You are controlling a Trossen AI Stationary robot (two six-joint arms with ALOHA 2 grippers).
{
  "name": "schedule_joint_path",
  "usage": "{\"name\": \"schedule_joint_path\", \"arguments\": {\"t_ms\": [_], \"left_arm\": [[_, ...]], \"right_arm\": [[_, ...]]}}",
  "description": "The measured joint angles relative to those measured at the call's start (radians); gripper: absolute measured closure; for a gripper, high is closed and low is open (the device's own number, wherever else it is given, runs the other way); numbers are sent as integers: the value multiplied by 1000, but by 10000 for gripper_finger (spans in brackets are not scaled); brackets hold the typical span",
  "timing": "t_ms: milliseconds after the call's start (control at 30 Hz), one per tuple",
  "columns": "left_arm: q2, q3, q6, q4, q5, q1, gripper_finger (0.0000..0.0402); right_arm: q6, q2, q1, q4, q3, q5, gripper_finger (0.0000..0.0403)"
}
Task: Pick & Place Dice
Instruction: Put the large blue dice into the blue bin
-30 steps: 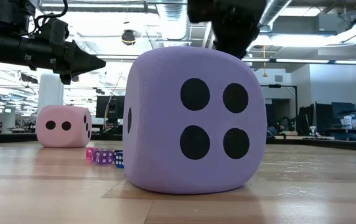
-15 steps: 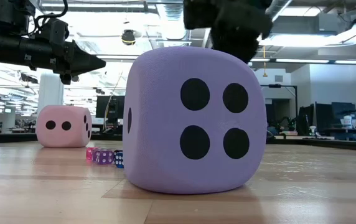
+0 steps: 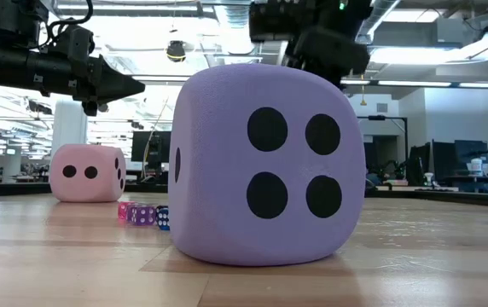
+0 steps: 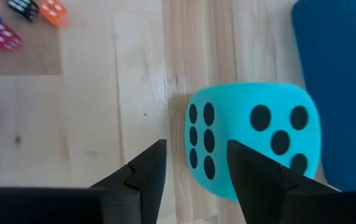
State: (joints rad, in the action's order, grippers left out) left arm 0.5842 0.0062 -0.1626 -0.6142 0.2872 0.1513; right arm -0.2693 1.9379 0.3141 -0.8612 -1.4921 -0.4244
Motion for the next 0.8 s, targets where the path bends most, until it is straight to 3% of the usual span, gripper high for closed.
{"name": "schedule_joint_path", "arguments": {"t_ms": [567,800], "left_arm": [[0,0,0,0,0,0,396],[0,0,0,0,0,0,396]], "right_arm": [[39,-18,-63,5,11,1,238],[150,-18,-53,77,66,-14,197]]}}
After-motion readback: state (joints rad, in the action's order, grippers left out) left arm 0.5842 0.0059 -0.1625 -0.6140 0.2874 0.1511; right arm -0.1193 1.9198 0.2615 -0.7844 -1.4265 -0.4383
